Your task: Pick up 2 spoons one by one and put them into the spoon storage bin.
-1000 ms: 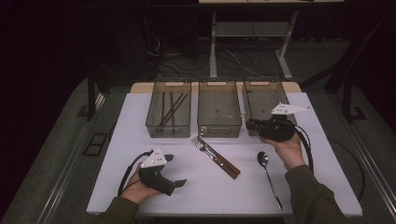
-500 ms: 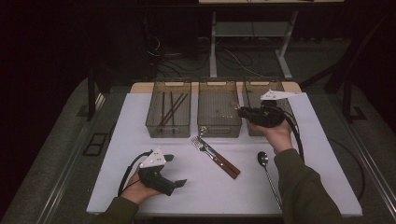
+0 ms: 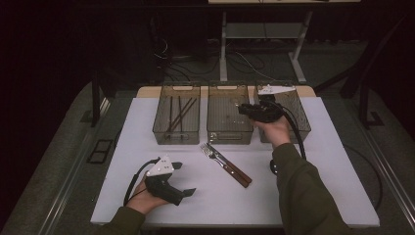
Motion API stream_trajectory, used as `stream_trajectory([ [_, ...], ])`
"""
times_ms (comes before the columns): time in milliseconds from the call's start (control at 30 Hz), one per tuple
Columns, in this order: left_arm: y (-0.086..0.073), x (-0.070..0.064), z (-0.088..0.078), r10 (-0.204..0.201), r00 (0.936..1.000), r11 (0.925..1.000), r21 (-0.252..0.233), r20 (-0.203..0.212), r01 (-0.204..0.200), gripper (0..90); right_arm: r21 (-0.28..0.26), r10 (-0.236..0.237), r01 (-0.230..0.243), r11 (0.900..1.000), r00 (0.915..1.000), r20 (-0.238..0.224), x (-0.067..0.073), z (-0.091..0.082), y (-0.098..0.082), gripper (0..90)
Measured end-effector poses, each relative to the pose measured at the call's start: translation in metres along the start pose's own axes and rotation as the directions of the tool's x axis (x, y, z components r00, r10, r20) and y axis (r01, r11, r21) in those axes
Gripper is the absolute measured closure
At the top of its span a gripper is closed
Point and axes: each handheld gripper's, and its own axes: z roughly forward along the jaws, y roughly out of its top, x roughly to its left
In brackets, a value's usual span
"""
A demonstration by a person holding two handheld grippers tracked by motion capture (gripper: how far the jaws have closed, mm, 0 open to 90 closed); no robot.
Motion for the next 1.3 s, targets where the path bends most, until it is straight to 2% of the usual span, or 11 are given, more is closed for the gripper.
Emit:
stream_trajectory([
  [167,0.0,0.0,-0.001,-0.002,1.0,1.0,0.001,0.002,0.002,0.0,0.02,0.019,-0.019,1.0,0.9997,0.015,-0.002,0.015,0.002,75.4],
  [500,0.0,0.0,0.0,0.005,1.0,1.0,0.006,-0.002,-0.005,0.0,0.112,0.022,-0.026,0.993,0.999,0.039,0.003,0.043,0.0,75.4],
  [700,0.0,-0.001,0.0,0.008,1.0,0.9999,0.007,0.0,-0.008,0.0,0.2,0.006,-0.017,0.98,0.9984,0.057,0.008,0.055,-0.004,75.4],
  [767,0.0,-0.001,0.0,0.008,1.0,0.9999,0.007,0.0,-0.008,0.0,0.235,0.005,-0.022,0.972,0.9974,0.072,0.008,0.057,-0.006,75.2],
  [833,0.0,-0.001,0.0,0.008,1.0,0.9999,0.006,0.0,-0.008,0.0,0.252,0.017,-0.032,0.967,0.9979,0.062,0.008,0.059,-0.007,72.4],
  [867,0.0,0.0,0.0,0.009,1.0,0.9999,0.007,0.001,-0.009,0.0,0.25,0.022,-0.035,0.968,0.9982,0.057,0.008,0.059,-0.008,65.2],
  [900,0.0,0.0,0.0,0.008,1.0,1.0,0.006,0.001,-0.008,0.0,0.246,0.015,-0.033,0.969,0.9973,0.072,0.008,0.059,-0.007,60.5],
  [933,0.0,0.0,0.0,0.007,1.0,0.9999,0.007,0.001,-0.007,0.0,0.236,0.017,-0.036,0.971,0.9967,0.08,0.008,0.057,-0.007,58.6],
  [1133,0.0,0.0,0.0,0.005,1.0,1.0,0.007,0.0,-0.005,0.0,0.205,0.028,-0.038,0.978,0.9982,0.052,0.009,0.047,-0.002,48.8],
  [1300,0.0,0.0,0.0,0.007,1.0,0.9999,0.01,0.0,-0.007,0.0,0.196,0.053,-0.051,0.979,0.9986,-0.005,0.012,0.033,0.0,43.1],
])
